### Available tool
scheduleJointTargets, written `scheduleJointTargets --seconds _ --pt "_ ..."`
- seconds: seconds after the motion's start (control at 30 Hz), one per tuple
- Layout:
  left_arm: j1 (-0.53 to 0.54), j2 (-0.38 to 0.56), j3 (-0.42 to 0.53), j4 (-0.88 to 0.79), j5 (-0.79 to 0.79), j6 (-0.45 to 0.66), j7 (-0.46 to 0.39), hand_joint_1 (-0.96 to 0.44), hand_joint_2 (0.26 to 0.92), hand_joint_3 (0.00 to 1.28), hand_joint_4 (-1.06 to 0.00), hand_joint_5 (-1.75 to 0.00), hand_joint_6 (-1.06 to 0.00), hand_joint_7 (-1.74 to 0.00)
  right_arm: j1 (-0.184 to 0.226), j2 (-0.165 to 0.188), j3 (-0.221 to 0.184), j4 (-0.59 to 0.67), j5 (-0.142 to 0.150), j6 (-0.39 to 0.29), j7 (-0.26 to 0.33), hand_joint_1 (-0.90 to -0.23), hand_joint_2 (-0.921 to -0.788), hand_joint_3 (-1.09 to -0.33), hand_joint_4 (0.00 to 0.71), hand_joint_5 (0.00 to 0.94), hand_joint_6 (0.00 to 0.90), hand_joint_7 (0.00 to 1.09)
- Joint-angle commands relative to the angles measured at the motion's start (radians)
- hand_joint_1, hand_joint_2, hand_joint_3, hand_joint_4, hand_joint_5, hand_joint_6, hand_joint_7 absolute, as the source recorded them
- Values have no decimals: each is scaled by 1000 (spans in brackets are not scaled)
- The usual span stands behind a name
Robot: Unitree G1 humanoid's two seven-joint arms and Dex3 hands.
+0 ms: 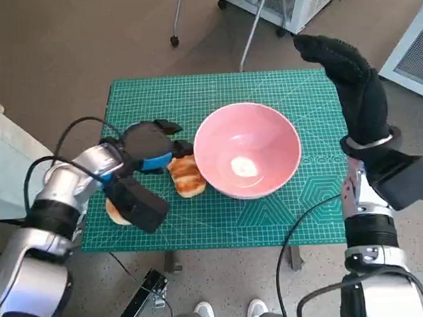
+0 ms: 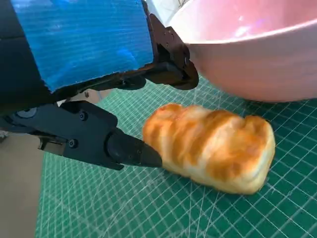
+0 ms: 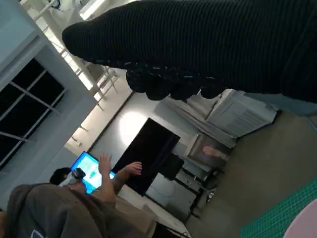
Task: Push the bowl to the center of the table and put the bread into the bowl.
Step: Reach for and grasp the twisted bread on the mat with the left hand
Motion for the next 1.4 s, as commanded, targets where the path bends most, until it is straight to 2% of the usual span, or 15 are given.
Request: scheduleJointTargets --seconds 0.03,0.3,0.53,0.57,0.6,0.63,0.67,0.7,0.73,0.8,1.0,1.17,1.4 --pt "-42 -40 -38 54 21 14 33 -330 905 3 -471 -12 -527 -184 31 -6 4 3 -7 0 -9 -634 -921 -801 219 21 -1 569" --pt "-58 -93 -86 131 25 29 65 -305 903 1 -528 -36 -555 -215 36 -9 6 11 -19 -10 -21 -635 -921 -803 220 22 -1 571" --pt "-59 -131 -81 205 -22 34 13 -176 910 14 -642 -83 -633 -279 44 -16 5 4 -19 -6 -27 -635 -921 -811 221 21 -1 573" --pt "-59 -133 -78 213 -31 34 2 -238 914 99 -682 -105 -577 -694 45 -17 6 2 -19 -6 -28 -636 -921 -811 221 21 -1 572" --pt "-58 -135 -74 221 -41 34 -9 -277 917 162 -706 -119 -531 -970 46 -18 6 0 -18 -4 -29 -637 -921 -811 220 21 -1 572" --pt "-58 -136 -72 227 -49 33 -17 -222 918 177 -653 -358 -526 -1053 47 -18 6 -2 -17 -3 -30 -637 -921 -811 220 21 -1 572" --pt "-58 -136 -69 234 -57 33 -24 -142 919 207 -564 -714 -507 -1186 48 -19 6 -5 -15 -1 -29 -638 -921 -812 220 21 -1 572" --pt "-58 -135 -68 238 -63 32 -30 -91 920 208 -537 -927 -507 -1247 48 -19 6 -6 -14 1 -29 -638 -921 -812 220 21 -1 571" --pt "-58 -134 -65 245 -72 35 -39 -73 920 209 -528 -1003 -507 -1269 50 -19 5 -9 -12 2 -28 -638 -921 -812 220 21 -1 570" --pt "-59 -133 -63 254 -84 43 -55 -30 920 170 -568 -1168 -536 -1241 52 -18 5 -13 -10 3 -28 -637 -921 -812 219 20 -1 566" --pt "-59 -127 -56 268 -116 87 -122 -3 918 128 -610 -1318 -599 -1116 54 -15 5 -22 -9 9 -34 -628 -921 -812 219 20 -1 559" --pt "-50 -123 -51 272 -142 120 -167 -1 920 125 -575 -1419 -651 -1007 55 -11 7 -21 -15 8 -42 -625 -921 -814 220 20 -1 552" --pt "-43 -100 -36 262 -179 142 -206 0 920 151 -516 -1509 -656 -973 52 -9 13 -13 -17 7 -47 -626 -921 -815 220 20 -1 543"
